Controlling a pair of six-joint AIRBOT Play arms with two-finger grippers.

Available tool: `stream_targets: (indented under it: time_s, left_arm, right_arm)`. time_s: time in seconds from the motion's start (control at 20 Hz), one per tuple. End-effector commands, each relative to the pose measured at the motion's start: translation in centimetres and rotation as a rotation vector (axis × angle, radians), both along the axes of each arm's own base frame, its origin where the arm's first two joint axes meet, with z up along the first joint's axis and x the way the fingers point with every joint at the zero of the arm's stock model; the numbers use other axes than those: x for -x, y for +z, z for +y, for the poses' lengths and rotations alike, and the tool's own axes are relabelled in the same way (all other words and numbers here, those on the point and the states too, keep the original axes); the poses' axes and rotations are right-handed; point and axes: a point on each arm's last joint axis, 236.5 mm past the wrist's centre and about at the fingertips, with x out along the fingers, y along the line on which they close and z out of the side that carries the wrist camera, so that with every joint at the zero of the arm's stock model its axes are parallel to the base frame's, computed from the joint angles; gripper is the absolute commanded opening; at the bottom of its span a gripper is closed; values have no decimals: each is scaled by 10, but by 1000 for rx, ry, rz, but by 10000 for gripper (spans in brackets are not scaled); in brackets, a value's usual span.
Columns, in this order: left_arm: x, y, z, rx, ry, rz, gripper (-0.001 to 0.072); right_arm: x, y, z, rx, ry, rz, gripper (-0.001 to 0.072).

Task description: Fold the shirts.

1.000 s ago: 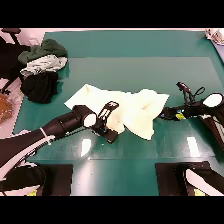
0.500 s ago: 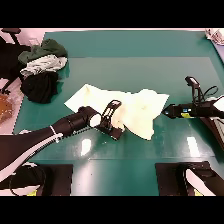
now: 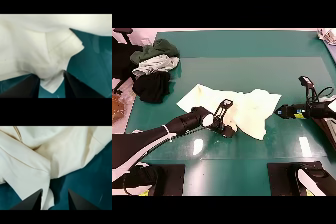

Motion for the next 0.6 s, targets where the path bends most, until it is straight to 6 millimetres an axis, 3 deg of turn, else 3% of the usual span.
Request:
stream_targets:
  time_s: [0.0, 0.05, 0.2, 0.4, 0.55]
  left_arm:
    - [1, 1, 0, 1, 6, 8, 173]
    - [2, 2, -1, -2, -2, 12, 27]
    - [-1, 27, 1, -39, -56, -3, 27]
    - [-36, 91, 40, -176, -44, -183, 26]
    - [-38, 126, 54, -160, -16, -249, 26]
  right_arm:
    - [4, -1, 2, -5, 10, 17, 382]
    - [5, -1, 2, -5, 10, 18, 382]
    - [5, -1, 2, -5, 10, 18, 381]
    - [5, -1, 1, -1, 11, 18, 381]
    - [13, -15, 2, -5, 9, 53, 382]
